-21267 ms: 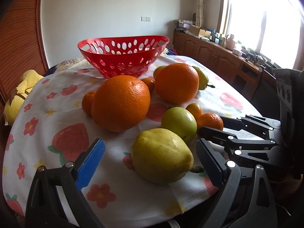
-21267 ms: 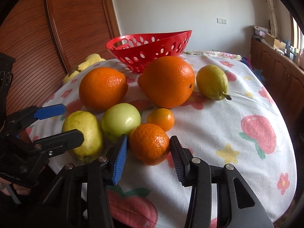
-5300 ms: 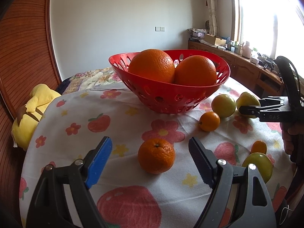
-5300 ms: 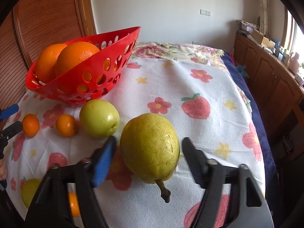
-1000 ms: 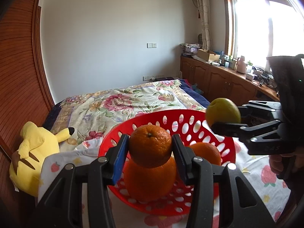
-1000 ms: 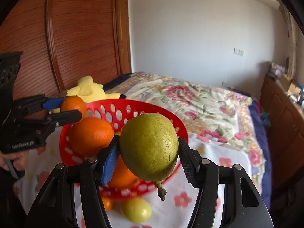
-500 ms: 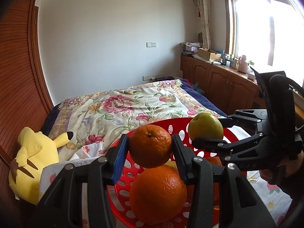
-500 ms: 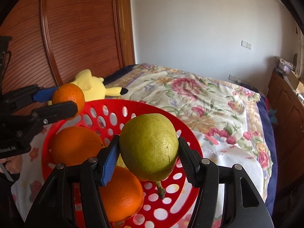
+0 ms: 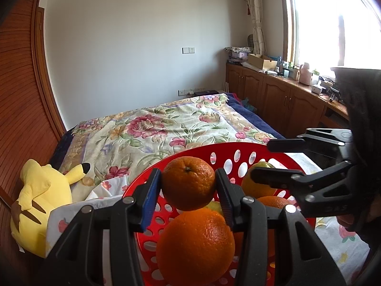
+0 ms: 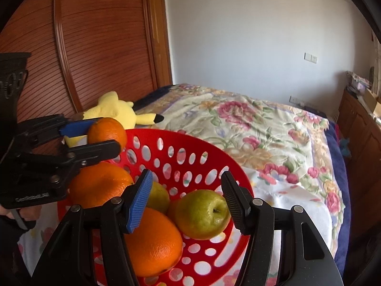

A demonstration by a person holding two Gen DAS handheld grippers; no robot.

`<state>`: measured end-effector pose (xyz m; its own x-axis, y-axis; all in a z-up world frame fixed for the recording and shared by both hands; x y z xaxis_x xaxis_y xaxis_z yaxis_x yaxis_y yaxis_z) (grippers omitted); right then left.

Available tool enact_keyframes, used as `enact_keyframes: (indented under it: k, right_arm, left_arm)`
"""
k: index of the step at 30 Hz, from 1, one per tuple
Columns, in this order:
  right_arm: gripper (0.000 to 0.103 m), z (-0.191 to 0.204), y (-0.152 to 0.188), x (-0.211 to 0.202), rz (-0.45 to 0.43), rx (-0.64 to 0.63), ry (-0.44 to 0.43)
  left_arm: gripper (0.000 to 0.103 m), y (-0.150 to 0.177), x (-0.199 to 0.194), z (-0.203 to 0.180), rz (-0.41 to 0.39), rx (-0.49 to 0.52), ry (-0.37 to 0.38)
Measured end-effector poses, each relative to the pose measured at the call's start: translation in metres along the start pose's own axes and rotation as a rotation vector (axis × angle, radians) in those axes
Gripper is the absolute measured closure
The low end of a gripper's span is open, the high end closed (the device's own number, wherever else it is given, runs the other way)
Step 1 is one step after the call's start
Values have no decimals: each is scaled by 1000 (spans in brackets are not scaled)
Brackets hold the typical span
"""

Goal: Organize fruits
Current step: 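Open both tools to drop the mandarin and pear into the basket, then withdraw both open tools from the basket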

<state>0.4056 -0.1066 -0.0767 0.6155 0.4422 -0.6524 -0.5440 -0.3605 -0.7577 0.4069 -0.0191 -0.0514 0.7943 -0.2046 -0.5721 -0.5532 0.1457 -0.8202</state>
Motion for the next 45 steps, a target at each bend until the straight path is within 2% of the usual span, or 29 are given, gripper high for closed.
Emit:
enact_keyframes:
  k: [13,23,33,45]
  right_arm:
    - [42,-5,18,-12,3,4,23]
    - [42,-6,26,-18,6,10,30]
    - [42,6,36,-45,-18,33,43]
    - [42,36,62,-94,-46,58,56]
  left_arm:
    - [56,2,12,-16,37,24,11]
    - [55,2,6,-18,26,36,8]
    - [55,18,-34,-27,-5,31,17]
    - [46,45,-95,-41,-43,22,30]
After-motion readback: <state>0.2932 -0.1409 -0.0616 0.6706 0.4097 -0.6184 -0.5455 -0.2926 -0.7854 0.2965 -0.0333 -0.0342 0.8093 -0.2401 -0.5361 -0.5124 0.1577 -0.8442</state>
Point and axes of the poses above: each gripper's, at about its wrist camera, not at the fingertips, and x roughly the way its jaws point, z to its left, y to its underside, the point moved 9 cm from there along x, roughly the way its jaws point, and after that the axes turned 1 degree about -x, right-handed, at the moved point
